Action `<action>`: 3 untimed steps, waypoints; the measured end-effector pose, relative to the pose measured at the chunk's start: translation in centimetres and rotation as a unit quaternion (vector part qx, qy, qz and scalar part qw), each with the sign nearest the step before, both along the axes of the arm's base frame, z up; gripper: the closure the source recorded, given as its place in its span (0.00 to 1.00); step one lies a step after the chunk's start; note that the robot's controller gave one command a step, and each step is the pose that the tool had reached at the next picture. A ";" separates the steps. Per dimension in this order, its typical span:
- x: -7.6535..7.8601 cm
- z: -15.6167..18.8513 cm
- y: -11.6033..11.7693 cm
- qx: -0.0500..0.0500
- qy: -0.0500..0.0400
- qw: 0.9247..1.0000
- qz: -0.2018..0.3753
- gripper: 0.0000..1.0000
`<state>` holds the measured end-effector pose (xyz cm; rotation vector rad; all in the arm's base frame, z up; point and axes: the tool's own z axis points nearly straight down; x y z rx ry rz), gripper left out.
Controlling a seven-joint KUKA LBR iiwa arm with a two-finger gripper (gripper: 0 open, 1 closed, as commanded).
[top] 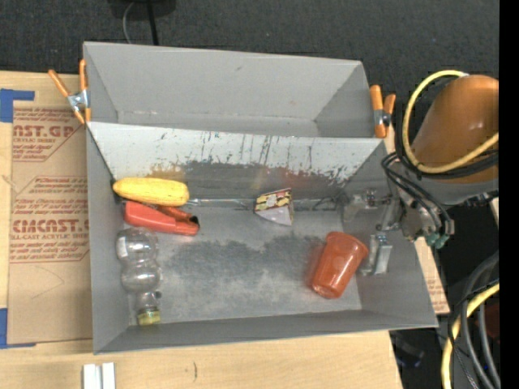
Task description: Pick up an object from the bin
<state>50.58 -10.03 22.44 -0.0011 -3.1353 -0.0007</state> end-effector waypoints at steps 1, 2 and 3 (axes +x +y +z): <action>0.1 0.5 0.0 -0.001 -0.004 1.000 0.001 0.00; -0.1 -1.4 -0.2 -0.001 -0.007 0.999 0.033 0.00; -0.6 -6.2 -0.5 -0.001 -0.005 0.998 0.056 0.00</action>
Offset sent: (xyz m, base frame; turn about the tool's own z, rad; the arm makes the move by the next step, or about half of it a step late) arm -0.0122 -0.0092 -0.0624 -0.1895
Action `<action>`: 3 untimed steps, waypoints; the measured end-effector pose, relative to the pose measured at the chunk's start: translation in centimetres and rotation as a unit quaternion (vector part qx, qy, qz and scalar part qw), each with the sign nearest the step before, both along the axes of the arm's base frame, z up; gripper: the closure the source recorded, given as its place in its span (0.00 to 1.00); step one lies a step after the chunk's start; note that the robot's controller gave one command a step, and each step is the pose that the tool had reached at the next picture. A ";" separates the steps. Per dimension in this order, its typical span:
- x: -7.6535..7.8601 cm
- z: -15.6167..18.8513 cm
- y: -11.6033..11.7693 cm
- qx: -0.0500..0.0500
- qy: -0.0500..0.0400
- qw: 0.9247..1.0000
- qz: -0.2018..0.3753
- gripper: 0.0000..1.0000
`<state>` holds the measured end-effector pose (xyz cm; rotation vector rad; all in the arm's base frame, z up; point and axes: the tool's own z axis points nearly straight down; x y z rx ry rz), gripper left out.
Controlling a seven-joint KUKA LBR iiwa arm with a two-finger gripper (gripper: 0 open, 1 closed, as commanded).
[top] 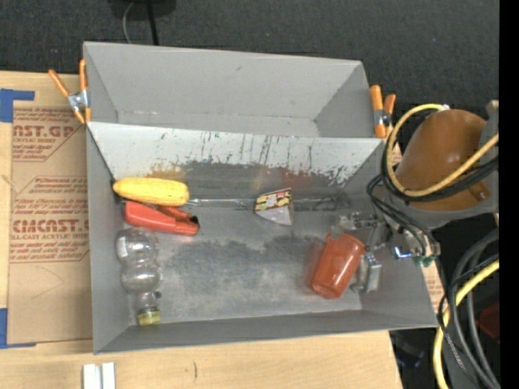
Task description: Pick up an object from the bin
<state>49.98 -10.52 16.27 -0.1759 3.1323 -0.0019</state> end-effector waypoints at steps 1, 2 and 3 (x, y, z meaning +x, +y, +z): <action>-0.5 -2.3 -0.2 0.000 -0.001 1.000 0.011 0.00; -0.1 -4.8 -0.9 0.001 -0.003 1.000 -0.006 0.00; -0.5 -7.4 -0.5 0.000 -0.001 1.000 0.005 0.00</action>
Offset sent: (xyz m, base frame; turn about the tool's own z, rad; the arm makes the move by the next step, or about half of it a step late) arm -0.0016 -0.0170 -0.0630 0.0343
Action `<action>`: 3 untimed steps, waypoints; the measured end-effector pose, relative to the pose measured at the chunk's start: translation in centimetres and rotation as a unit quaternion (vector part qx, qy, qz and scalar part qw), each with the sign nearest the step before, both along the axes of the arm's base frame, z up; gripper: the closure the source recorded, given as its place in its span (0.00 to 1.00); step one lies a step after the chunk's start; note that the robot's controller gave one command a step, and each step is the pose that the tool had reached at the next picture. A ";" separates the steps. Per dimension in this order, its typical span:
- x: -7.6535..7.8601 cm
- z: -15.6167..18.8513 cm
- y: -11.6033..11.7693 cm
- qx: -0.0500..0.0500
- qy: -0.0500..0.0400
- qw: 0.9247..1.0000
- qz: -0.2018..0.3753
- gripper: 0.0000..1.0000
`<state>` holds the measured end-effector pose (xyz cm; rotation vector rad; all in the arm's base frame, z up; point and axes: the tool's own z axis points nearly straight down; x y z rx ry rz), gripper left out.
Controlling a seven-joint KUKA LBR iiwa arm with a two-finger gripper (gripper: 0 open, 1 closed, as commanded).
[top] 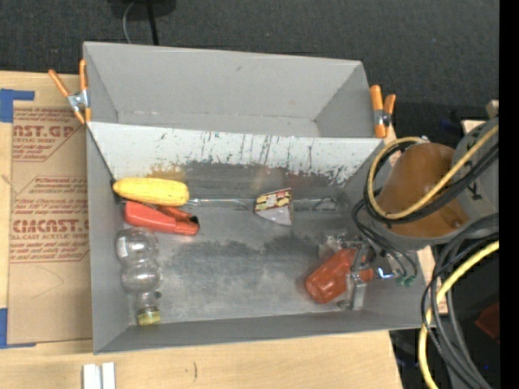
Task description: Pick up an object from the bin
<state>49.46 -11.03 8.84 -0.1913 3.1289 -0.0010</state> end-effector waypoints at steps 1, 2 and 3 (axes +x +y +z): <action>-0.7 -1.9 -1.3 0.001 -0.002 1.000 -0.031 1.00; -0.7 -1.9 -1.3 0.001 -0.002 1.000 -0.031 1.00; -0.6 2.1 -1.2 0.002 0.002 0.999 -0.037 1.00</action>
Offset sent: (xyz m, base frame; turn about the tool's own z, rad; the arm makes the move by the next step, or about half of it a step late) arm 0.0000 0.0000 0.0000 0.0000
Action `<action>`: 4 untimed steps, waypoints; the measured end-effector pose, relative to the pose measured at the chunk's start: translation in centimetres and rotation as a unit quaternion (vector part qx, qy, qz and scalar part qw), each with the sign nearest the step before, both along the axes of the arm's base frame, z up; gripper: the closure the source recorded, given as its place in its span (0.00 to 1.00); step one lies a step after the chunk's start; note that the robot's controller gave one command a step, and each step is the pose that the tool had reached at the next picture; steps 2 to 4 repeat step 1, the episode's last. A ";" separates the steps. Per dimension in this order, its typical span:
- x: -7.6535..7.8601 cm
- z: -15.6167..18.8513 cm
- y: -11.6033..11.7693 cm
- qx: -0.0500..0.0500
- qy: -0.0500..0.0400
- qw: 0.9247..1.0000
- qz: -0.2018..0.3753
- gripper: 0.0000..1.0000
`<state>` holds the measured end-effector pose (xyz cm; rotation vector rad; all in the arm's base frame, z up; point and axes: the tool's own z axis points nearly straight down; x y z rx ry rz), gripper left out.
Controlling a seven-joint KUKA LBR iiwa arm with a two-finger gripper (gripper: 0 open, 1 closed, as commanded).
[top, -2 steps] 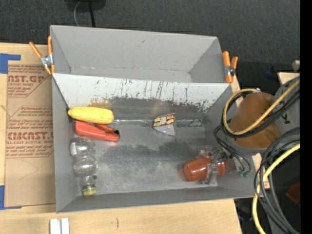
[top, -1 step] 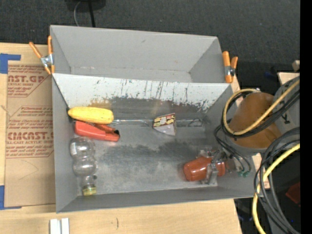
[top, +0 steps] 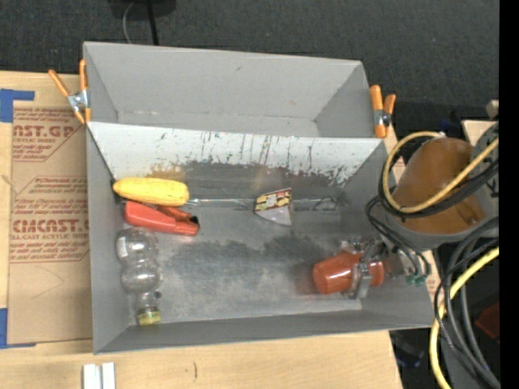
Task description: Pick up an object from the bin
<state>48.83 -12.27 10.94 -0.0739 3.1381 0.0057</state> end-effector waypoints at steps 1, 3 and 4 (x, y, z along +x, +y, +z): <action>0.6 6.1 0.3 -0.001 -0.002 1.000 -0.001 1.00; 0.6 6.1 0.3 -0.001 -0.002 1.000 -0.001 1.00; 0.6 6.1 0.3 -0.001 -0.002 1.000 -0.001 1.00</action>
Offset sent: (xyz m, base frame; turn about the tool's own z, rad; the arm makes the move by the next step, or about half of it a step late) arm 0.0170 0.0022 0.1642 0.0725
